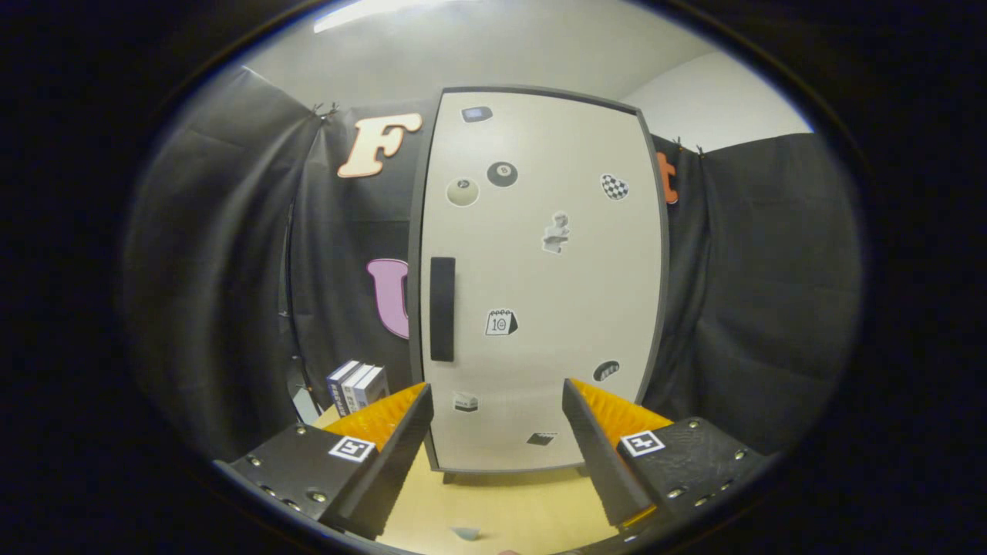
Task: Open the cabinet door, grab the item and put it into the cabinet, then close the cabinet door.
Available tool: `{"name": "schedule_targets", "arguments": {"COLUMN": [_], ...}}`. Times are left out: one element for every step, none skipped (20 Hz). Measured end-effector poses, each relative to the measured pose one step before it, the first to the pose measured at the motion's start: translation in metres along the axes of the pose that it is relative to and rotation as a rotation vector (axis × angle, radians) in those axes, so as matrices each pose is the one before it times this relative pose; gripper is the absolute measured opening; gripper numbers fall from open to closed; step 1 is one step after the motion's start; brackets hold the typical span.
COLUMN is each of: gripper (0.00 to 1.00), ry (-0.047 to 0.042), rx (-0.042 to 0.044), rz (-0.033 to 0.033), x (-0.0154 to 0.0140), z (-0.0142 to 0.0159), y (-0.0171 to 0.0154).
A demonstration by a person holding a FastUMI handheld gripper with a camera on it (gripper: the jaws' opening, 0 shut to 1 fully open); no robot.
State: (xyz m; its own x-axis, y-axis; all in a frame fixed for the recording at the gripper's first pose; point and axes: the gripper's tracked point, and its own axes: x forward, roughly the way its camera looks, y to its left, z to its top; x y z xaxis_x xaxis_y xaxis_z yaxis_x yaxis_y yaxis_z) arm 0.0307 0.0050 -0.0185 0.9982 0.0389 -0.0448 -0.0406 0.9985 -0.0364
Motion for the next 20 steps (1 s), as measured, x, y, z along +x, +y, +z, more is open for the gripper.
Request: {"name": "schedule_targets", "arguments": {"gripper": [1.00,1.00,1.00,1.00,1.00,1.00,1.00,1.00,1.00,1.00,1.00,1.00,1.00,0.99,0.97,0.98,0.97,0.97,0.88,0.78], "ry": [0.00091,0.00050,-0.00107,-0.00028,-0.00159,-0.00215,-0.00419,-0.00006,0.00355,0.00420,0.00373,-0.00517,-0.00618,-0.00031,-0.00435,-0.00480,-0.00126,-0.00184,-0.00964,0.00452], "rx": [0.00297,0.00805,0.00876,0.00894,0.00480,-0.00077,-0.00143,-0.00003,0.00539,0.00991,0.00905,0.00538,0.00048,0.00062,0.00509,0.00891,0.01014,0.00537,0.00314,-0.00026], "rz": [0.00283,0.00951,0.01280,0.01517,0.01344,0.01193,0.01213,0.01093,0.00879,0.00379,0.00677,0.00113,0.00216,0.00193,0.00181,-0.00029,-0.00039,-0.00918,-0.00507,0.00130], "x": [0.00394,0.00502,0.00523,0.00788,0.01008,0.00905,0.01071,0.01243,0.01262,0.01365,0.00960,0.01055,0.01116,0.00892,0.00716,0.00687,0.00617,0.00608,0.00420,0.00407], "z": [-0.00049,0.00200,0.00207,0.00224,0.00144,0.00250,0.00173,0.00070,-0.00016,-0.00092,0.00072,0.00211,0.00268,0.00239,0.00164,0.00298,0.00082,0.00112,0.00233,-0.00075], "y": [0.00127,0.00346,0.00464,0.00559,0.00534,0.00598,0.00612,0.00569,0.00480,0.00375,0.00291,0.00257,0.00136,0.00192,0.00217,0.00109,0.00085,-0.00098,-0.00002,0.00151]}}
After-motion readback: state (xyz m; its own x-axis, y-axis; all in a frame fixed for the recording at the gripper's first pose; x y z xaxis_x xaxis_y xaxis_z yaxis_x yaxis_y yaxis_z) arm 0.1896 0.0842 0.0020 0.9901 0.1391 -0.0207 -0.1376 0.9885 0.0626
